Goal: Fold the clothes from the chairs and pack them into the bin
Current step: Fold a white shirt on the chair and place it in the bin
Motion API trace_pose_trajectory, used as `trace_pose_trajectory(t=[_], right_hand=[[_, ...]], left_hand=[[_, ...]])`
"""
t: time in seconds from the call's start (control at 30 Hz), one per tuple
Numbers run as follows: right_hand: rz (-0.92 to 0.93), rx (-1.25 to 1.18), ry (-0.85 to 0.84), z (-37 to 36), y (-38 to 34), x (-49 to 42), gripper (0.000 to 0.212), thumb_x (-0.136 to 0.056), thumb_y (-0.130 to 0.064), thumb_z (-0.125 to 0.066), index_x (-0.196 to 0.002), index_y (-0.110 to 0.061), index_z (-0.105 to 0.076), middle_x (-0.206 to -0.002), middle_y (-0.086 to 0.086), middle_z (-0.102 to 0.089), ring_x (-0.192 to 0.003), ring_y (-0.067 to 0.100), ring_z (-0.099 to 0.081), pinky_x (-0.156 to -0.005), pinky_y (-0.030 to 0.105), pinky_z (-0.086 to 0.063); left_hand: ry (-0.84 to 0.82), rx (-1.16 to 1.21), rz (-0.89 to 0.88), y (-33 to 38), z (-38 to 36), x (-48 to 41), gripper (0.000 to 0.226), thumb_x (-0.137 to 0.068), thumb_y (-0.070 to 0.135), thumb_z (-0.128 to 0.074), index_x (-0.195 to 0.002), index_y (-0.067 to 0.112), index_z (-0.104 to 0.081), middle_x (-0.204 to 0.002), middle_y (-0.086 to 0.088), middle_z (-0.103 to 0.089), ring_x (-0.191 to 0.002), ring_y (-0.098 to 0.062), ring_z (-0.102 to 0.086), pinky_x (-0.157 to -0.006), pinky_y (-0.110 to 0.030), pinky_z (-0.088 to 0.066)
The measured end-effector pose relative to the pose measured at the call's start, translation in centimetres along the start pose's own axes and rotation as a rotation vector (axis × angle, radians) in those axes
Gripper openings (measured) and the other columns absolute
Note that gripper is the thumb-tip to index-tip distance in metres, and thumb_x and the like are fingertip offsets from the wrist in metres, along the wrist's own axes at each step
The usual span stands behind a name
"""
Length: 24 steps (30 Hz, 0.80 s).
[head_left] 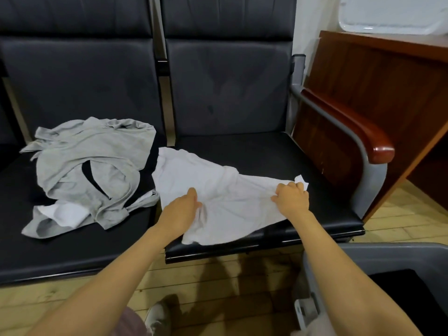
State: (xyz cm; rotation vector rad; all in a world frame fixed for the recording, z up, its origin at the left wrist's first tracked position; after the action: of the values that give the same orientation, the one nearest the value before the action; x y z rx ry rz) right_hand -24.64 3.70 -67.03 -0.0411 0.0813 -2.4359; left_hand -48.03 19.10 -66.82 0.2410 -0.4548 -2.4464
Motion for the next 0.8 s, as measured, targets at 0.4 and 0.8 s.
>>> trace_pose_trajectory(t=[0.4, 0.8], right_hand=[[-0.055, -1.051, 0.210, 12.5, -0.2, 6.3, 0.007, -0.096, -0.015, -0.051, -0.095, -0.014, -0.058, -0.094, 0.007, -0.062, -0.082, 0.020, -0.059, -0.067, 0.032, -0.054], [0.250, -0.747, 0.645, 35.9, -0.8, 12.1, 0.007, -0.092, -0.027, -0.062, -0.085, -0.025, -0.063, -0.098, 0.007, -0.062, -0.101, 0.026, -0.054, -0.091, 0.035, -0.044]], left_hand=[[0.101, 0.891, 0.200, 6.3, 9.1, 3.2, 0.016, -0.099, 0.025, -0.050, -0.105, 0.018, -0.064, -0.105, 0.001, -0.063, -0.091, -0.012, -0.055, -0.066, -0.021, -0.042], [0.345, 1.262, 0.062, 13.7, 30.4, 7.8, 0.017, -0.094, 0.025, -0.060, -0.102, 0.012, -0.067, -0.095, -0.007, -0.070, -0.084, -0.020, -0.065, -0.065, -0.029, -0.050]])
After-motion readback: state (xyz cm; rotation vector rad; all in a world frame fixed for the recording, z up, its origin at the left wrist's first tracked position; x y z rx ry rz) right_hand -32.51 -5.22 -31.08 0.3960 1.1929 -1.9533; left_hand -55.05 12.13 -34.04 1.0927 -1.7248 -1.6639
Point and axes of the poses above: each hand's wrist, its own x-axis away from the middle knuckle, its own z-axis out of the back of the hand, y = z × x, the point moved 6 cm from there along -x, towards the middle knuckle
